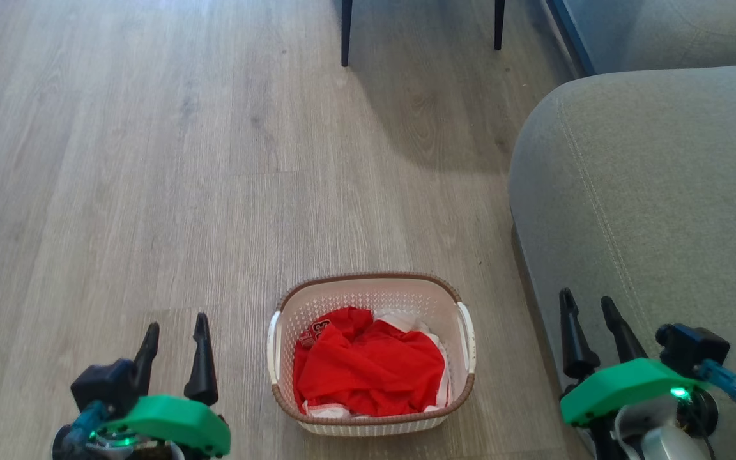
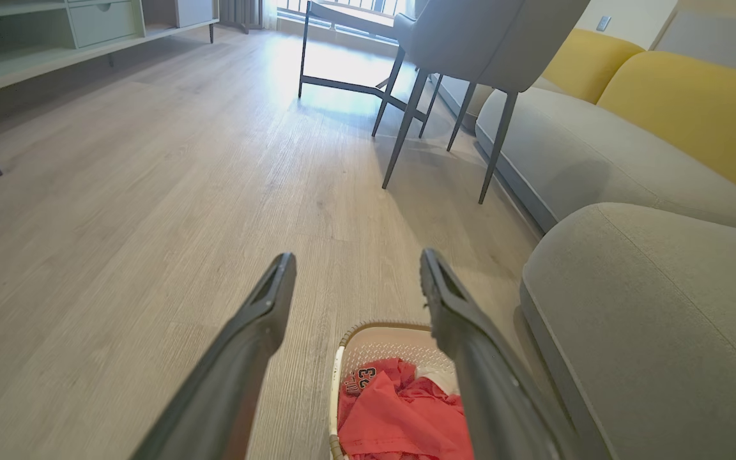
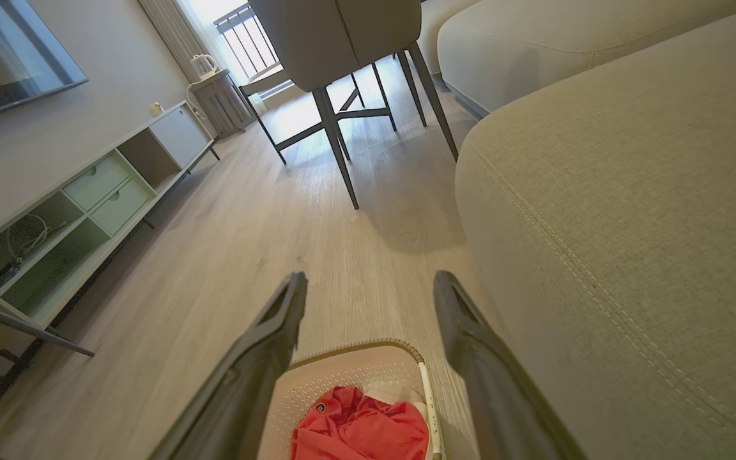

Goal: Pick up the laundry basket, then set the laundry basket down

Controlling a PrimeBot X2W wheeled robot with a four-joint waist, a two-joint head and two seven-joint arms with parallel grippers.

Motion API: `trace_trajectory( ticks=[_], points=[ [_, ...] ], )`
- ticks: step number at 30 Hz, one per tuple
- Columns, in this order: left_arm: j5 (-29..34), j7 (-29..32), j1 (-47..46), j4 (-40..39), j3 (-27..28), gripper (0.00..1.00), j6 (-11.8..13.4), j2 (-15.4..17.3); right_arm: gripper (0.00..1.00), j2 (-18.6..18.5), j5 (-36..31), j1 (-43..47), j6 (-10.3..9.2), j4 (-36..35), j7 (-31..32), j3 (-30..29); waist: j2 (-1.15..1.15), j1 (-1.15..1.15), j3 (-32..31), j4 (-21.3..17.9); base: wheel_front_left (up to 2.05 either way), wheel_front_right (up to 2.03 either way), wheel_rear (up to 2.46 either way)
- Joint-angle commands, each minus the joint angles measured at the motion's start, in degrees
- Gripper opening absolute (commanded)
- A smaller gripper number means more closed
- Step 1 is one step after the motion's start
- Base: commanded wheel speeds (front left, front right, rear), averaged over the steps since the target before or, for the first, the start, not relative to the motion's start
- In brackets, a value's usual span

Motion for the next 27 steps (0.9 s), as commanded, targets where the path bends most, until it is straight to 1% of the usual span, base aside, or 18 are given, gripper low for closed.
trace_trajectory(
  ticks=[1, 16, 27],
  points=[
    [1.5, -0.9, -1.1, -2.5, 1.1, 1.00, 0.4, 0.9, 1.00, -0.6, -1.4, -1.5, -0.07, -2.2, -0.9, 1.4, 0.00, 0.00, 0.0, 0.0, 0.00, 0.00, 0.00],
    [12.0, -3.5, 0.0, -4.0, 0.1, 1.00, 1.7, 0.9, 1.00, -0.7, -11.0, -1.6, -0.08, -3.2, -3.4, 2.7, 0.00, 0.00, 0.2, -0.1, 0.00, 0.00, 0.00],
    [19.2, -5.2, 0.6, -4.4, -0.3, 1.00, 2.0, 0.5, 1.00, -0.8, -17.8, -1.7, -0.09, -3.6, -5.2, 3.8, 0.00, 0.00, 0.6, -0.1, 0.00, 0.00, 0.00]
  ],
)
